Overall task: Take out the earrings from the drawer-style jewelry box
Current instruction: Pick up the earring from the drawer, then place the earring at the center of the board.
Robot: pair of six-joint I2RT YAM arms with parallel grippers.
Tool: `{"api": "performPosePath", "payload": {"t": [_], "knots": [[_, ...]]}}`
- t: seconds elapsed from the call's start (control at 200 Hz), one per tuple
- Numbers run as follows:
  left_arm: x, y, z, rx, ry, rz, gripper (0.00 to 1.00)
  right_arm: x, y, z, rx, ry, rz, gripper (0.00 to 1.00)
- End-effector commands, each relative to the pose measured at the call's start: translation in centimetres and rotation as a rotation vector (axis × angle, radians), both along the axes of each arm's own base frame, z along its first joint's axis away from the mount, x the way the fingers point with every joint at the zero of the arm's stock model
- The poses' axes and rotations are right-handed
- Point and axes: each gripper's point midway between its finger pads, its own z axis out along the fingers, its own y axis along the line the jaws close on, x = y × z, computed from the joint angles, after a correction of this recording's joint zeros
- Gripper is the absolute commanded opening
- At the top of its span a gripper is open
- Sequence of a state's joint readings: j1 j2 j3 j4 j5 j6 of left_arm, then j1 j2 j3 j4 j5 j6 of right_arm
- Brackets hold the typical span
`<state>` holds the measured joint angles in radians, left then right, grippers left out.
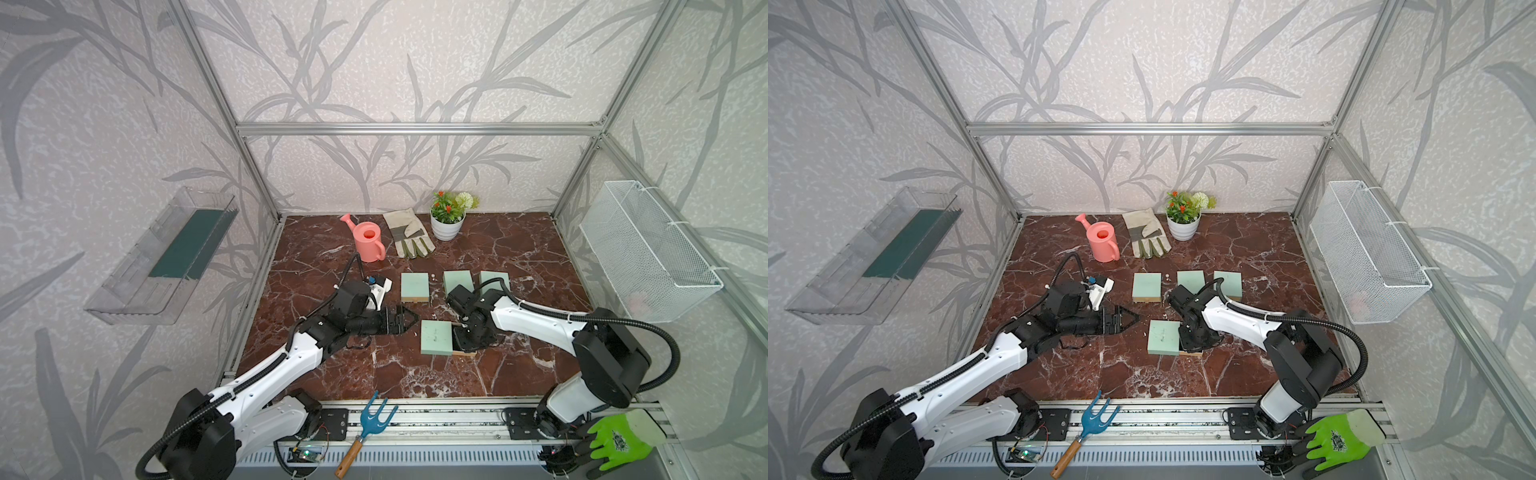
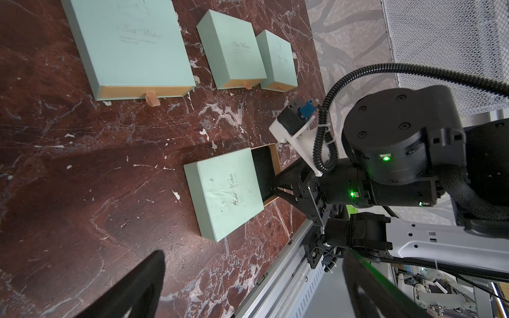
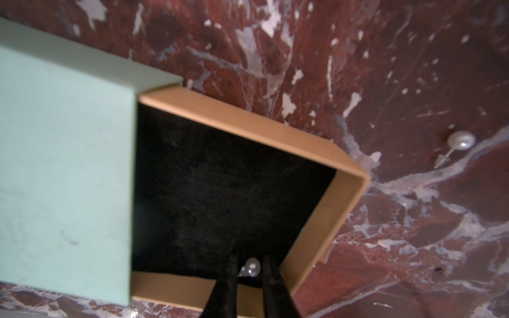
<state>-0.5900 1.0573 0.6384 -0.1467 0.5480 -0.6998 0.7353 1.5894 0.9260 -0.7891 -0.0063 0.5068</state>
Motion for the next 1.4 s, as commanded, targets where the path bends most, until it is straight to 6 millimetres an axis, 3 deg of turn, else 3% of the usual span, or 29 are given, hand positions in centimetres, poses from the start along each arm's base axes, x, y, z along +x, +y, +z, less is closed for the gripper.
{"api": "performPosePath", "payload": {"t": [0.0, 0.215, 0.635, 0.92, 1.17, 1.394], "knots": [[-0.1, 0.2, -0.4, 0.017, -0.006, 0.003, 0.99, -0.7, -1.0, -0.9, -0.054, 0.026, -0.004, 0.16], [-0.1, 0.2, -0.5, 0.021, -0.003, 0.005, 1.00, -0.3, -0.6, -0.1, -0.038, 0.003, -0.005, 0.12], [0.0, 0.4, -0.7, 0.029, 0.001, 0.011, 0.99, 1.0, 0.3, 4.9, 0.047, -0.112, -0.018, 0.11], [-0.1, 0.4, -0.7, 0.032, 0.003, 0.011, 0.99, 1.6, -2.2, 6.8, 0.027, -0.157, -0.091, 0.11], [0.0, 0.3, -0.6, 0.027, 0.002, 0.011, 0.99, 1.3, -7.1, 4.5, 0.062, -0.112, -0.290, 0.10], [-0.4, -0.1, -0.4, 0.010, 0.009, -0.016, 0.99, 0.9, -8.5, 1.4, 0.085, -0.064, -0.382, 0.10]]}}
